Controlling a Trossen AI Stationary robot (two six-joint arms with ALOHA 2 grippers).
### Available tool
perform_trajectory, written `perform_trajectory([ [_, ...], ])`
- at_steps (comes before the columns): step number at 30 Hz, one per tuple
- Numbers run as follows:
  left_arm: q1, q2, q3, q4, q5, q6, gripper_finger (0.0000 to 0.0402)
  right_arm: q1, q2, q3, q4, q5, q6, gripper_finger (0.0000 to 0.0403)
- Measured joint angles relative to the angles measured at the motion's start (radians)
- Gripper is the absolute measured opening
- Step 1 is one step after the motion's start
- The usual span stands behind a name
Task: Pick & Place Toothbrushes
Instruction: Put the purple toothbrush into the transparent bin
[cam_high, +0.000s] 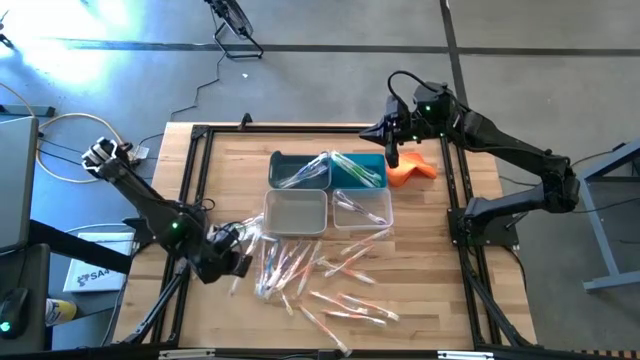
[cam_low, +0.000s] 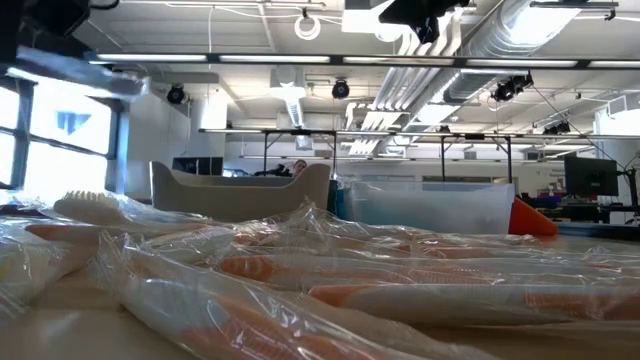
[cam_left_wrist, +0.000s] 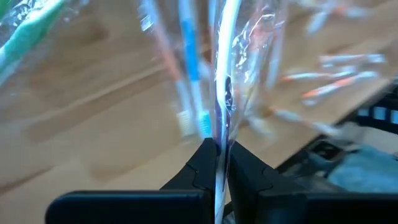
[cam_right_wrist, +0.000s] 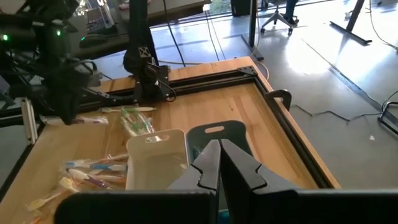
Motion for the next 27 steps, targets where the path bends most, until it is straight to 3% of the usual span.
perform_trajectory([
  [14,0.000,-0.052,0.000,0.160,-0.171,0.282,0.0014,0.000,0.000,0.000,-0.015,0.001,0.000,0.0005],
  [23,0.001,-0.052,0.000,0.203,-0.491,0.406,0.0014,0.000,0.000,0.000,-0.014,0.000,0.016,0.0005],
  [27,0.025,-0.052,0.000,0.238,-0.577,0.482,0.0014,0.000,0.000,0.000,-0.011,-0.001,0.058,0.0005],
])
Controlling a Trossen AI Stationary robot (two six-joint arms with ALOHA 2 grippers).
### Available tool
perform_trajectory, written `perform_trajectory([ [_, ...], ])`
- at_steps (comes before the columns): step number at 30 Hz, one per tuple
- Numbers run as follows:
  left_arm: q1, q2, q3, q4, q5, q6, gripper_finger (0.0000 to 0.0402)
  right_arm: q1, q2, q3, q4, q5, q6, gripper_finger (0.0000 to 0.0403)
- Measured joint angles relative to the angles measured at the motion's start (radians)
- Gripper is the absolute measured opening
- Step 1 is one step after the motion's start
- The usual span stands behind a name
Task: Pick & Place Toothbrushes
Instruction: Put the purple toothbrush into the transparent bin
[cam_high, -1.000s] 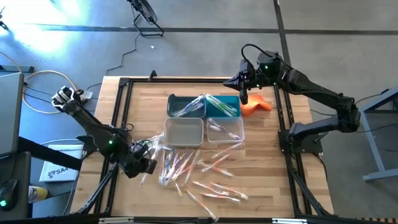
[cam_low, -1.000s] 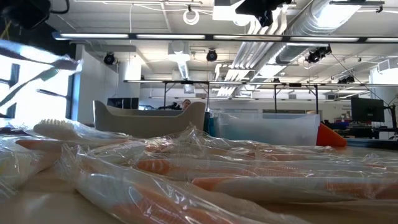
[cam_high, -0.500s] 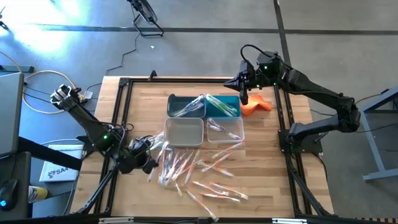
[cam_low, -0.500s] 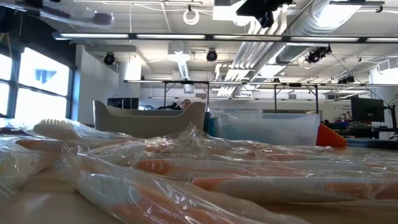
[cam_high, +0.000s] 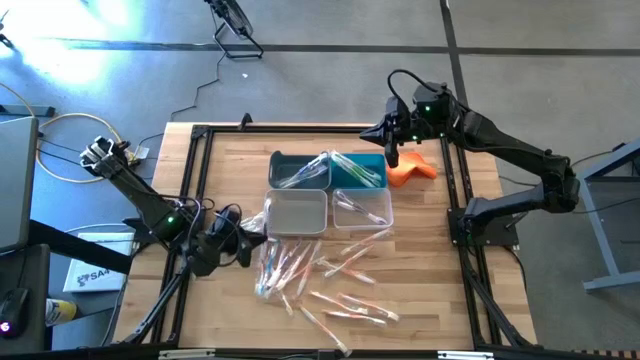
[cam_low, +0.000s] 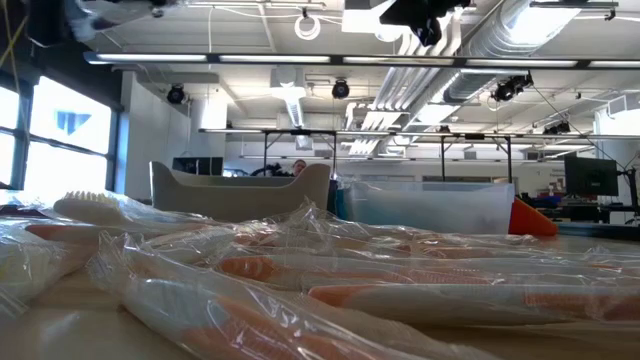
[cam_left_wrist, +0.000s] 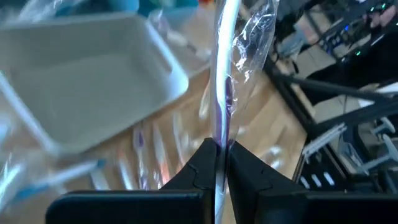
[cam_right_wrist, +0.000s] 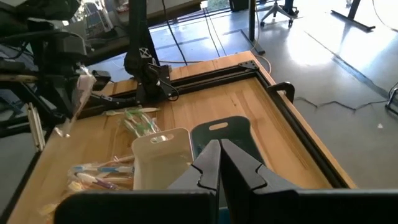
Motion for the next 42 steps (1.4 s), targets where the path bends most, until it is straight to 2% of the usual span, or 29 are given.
perform_trajectory([
  [3,0.053,0.000,0.000,0.063,-0.004,0.110,0.0014,0.000,0.000,0.000,0.000,-0.001,0.028,0.0005],
  [10,0.256,0.000,0.000,0.313,0.012,0.494,0.0014,0.010,0.000,0.000,0.009,0.000,0.082,0.0005],
  [13,0.354,-0.003,0.000,0.396,0.089,0.616,0.0014,0.025,0.000,0.000,0.013,0.000,0.082,0.0005],
  [19,0.536,-0.006,0.001,0.481,0.327,0.806,0.0014,0.054,0.000,0.000,0.054,0.004,0.082,0.0005],
  [24,0.683,0.000,0.000,0.497,0.418,0.870,0.0014,0.091,0.000,0.000,0.187,0.008,0.102,0.0005],
  [29,0.786,0.000,0.001,0.629,0.550,0.953,0.0014,0.119,0.000,0.000,0.280,0.002,0.099,0.0005],
  [35,0.833,0.000,0.001,0.734,0.655,1.047,0.0014,0.135,0.005,0.000,0.341,0.023,0.100,0.0005],
  [42,0.833,0.000,0.000,0.739,0.663,1.078,0.0014,0.181,0.049,0.000,0.382,0.156,0.099,0.0018],
])
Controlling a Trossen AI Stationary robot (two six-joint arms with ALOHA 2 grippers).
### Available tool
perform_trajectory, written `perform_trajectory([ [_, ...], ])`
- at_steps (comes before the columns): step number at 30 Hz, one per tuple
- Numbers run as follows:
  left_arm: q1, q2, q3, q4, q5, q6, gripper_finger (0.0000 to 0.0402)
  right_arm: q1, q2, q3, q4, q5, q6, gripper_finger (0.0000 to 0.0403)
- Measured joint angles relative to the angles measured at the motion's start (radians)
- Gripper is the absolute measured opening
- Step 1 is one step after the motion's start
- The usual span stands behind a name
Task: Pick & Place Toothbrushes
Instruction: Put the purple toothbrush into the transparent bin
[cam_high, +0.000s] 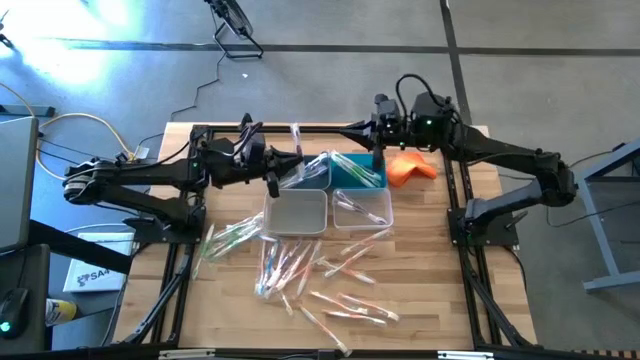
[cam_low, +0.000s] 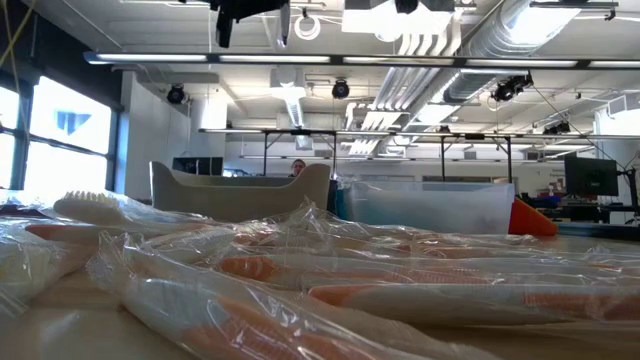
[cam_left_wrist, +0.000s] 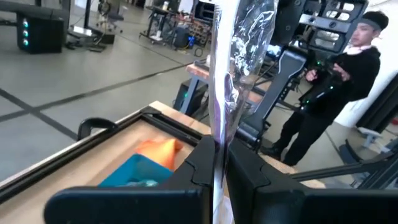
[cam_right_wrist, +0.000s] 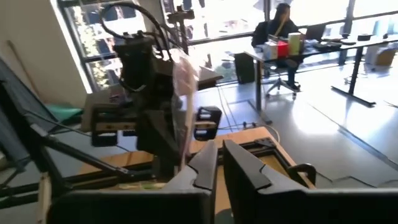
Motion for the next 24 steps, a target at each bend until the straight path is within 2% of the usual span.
perform_trajectory([
  [3,0.000,0.000,0.000,0.004,0.006,0.038,0.0014,0.015,0.036,0.000,0.030,0.032,-0.002,0.0052],
  [9,0.000,0.000,0.000,0.009,0.023,0.072,0.0014,0.030,0.086,0.000,0.092,-0.004,0.007,0.0146],
  [13,0.000,0.014,0.000,0.035,0.023,0.072,0.0014,0.038,0.099,0.000,0.094,-0.005,0.006,0.0187],
  [17,0.000,0.042,0.000,0.062,0.023,0.070,0.0014,0.047,0.097,0.000,0.094,-0.005,0.006,0.0205],
  [24,0.000,0.117,0.000,0.142,0.045,0.058,0.0014,0.056,0.097,0.000,0.075,-0.028,0.006,0.0208],
])
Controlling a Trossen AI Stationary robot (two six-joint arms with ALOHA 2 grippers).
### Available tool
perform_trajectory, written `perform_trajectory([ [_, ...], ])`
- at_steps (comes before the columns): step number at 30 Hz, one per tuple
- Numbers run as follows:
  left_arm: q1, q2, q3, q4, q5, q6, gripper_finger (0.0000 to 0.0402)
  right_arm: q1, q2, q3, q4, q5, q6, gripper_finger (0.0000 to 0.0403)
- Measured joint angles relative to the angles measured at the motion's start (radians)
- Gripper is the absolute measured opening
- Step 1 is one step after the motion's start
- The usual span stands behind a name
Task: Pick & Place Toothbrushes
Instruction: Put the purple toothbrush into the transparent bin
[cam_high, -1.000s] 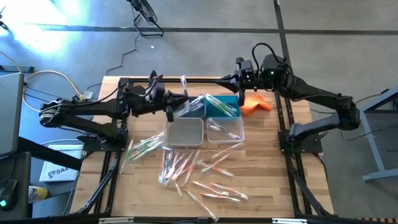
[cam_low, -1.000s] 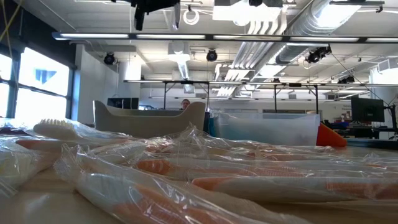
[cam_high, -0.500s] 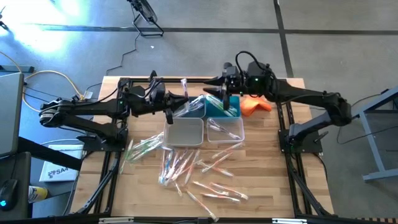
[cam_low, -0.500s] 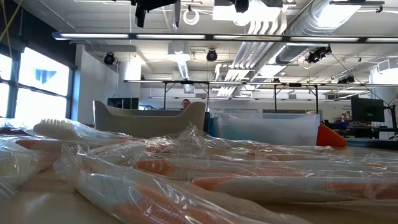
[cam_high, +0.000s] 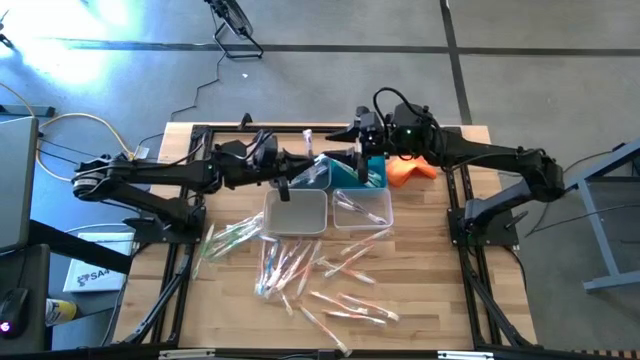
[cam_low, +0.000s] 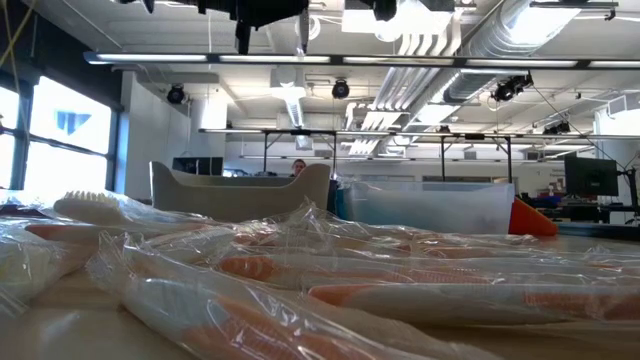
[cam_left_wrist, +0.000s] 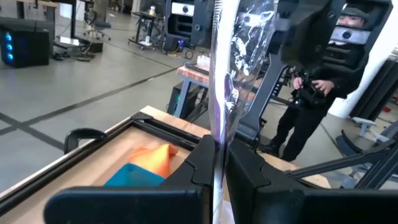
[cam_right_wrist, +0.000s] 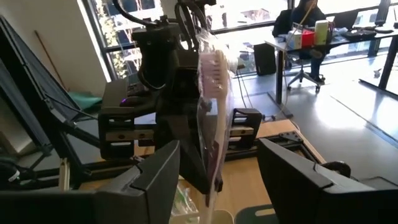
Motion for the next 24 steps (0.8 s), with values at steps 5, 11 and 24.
perform_trajectory([
  [5,0.000,0.035,0.000,0.056,0.034,-0.001,0.0014,0.000,0.000,0.000,-0.019,0.001,0.002,0.0204],
  [11,0.000,0.066,0.000,0.129,0.072,-0.002,0.0014,0.018,0.000,0.000,-0.017,0.003,0.003,0.0204],
  [24,0.000,0.069,0.000,0.128,0.092,-0.002,0.0014,0.070,0.062,0.000,0.023,0.003,0.002,0.0203],
])
